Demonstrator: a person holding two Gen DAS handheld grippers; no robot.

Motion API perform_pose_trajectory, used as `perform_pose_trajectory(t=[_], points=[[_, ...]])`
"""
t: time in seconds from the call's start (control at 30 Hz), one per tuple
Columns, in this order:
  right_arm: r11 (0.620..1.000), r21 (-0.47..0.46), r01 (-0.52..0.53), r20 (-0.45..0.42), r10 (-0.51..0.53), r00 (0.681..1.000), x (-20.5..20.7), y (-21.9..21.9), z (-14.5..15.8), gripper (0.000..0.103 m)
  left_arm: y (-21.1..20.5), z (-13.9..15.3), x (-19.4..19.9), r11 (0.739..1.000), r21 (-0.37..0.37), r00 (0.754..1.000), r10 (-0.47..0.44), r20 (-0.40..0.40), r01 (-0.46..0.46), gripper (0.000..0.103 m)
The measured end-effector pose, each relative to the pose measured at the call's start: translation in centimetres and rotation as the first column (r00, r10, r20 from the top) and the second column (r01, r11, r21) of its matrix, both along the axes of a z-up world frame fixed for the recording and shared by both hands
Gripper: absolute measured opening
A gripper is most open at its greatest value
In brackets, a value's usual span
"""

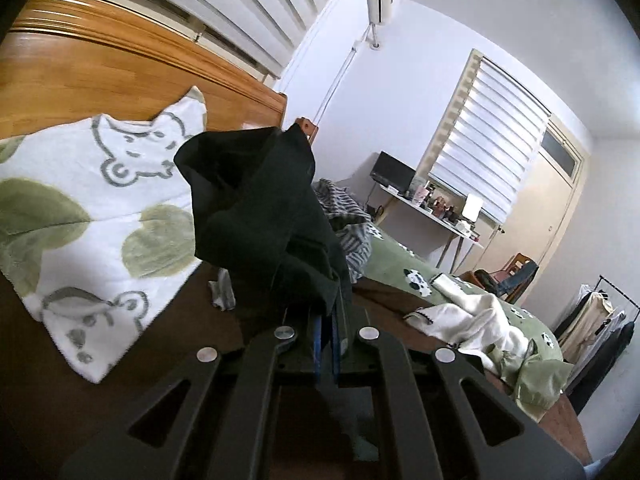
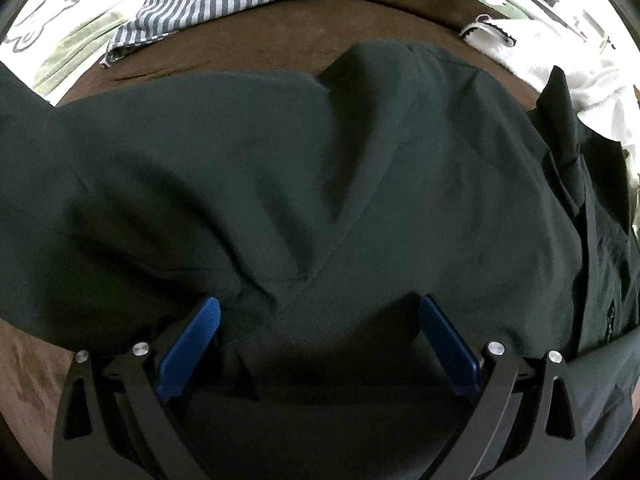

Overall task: Fold large clothes
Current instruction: 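Lift the held sleeve and fold it across the jacket body with the left gripper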

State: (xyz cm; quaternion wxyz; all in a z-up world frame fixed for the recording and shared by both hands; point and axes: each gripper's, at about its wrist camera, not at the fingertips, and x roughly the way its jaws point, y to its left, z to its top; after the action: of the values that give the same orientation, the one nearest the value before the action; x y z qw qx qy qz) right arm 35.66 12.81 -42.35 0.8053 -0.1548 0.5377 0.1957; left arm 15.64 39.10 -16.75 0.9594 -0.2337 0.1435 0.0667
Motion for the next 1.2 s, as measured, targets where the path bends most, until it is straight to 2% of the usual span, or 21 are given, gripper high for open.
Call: perform_pose_trajectory(t=[0.1,0.17,0.23,0.4,0.57,0.8,0.83,0.9,1.07,1.13,1.2], points=[[1.000,0.002,-0.007,0.035,0.007,0.999,-0.2,-0.3,1.2,0.097,-1.2,1.0,0.4,1.000,0.014,1.000,-0.026,0.005,0.026,0.006],[0.999,0.043,-0.003,0.051,0.001,0.999,-0.4,-1.1,2.7,0.097,-2.2,1.7,0.7,0.998,0.028,0.998,-0.055,-0.002,0.055,0.006],[0.994,0.107,0.033,0.040,-0.038,0.999,-0.1,-2.5,4.5,0.097,-3.8,2.9,0.9,0.992,0.062,0.994,-0.105,-0.009,0.106,0.006],[0.979,0.172,0.112,0.056,-0.123,0.991,0.4,-7.1,8.9,0.097,-8.7,6.2,1.7,0.966,0.101,0.970,-0.242,0.031,0.238,0.006],[0.962,0.200,0.184,0.091,-0.205,0.975,-0.1,-13.4,12.5,0.097,-15.4,8.6,3.3,0.910,0.114,0.911,-0.408,0.059,0.400,0.006],[0.937,0.145,0.319,0.156,-0.340,0.927,-1.4,-24.7,15.3,0.097,-26.0,9.0,4.6,0.782,0.128,0.783,-0.619,0.052,0.610,0.006],[0.927,0.139,0.347,0.159,-0.367,0.916,-1.8,-26.7,15.6,0.097,-27.7,8.6,5.0,0.760,0.118,0.761,-0.647,0.046,0.639,0.006],[0.908,0.136,0.395,0.161,-0.414,0.896,-2.4,-29.8,15.8,0.097,-31.2,7.7,5.7,0.732,0.104,0.734,-0.679,0.026,0.673,0.006],[0.837,0.157,0.524,0.143,-0.544,0.827,-4.9,-38.4,15.9,0.097,-38.1,4.5,8.2,0.689,0.049,0.691,-0.723,-0.016,0.723,0.006],[0.812,0.157,0.563,0.131,-0.582,0.803,-6.1,-41.4,15.3,0.097,-41.4,2.4,9.6,0.675,0.046,0.677,-0.734,-0.059,0.736,0.006],[0.794,0.150,0.590,0.123,-0.607,0.785,-7.0,-43.7,14.7,0.097,-44.9,-1.1,11.1,0.661,0.034,0.660,-0.741,-0.123,0.749,0.006]])
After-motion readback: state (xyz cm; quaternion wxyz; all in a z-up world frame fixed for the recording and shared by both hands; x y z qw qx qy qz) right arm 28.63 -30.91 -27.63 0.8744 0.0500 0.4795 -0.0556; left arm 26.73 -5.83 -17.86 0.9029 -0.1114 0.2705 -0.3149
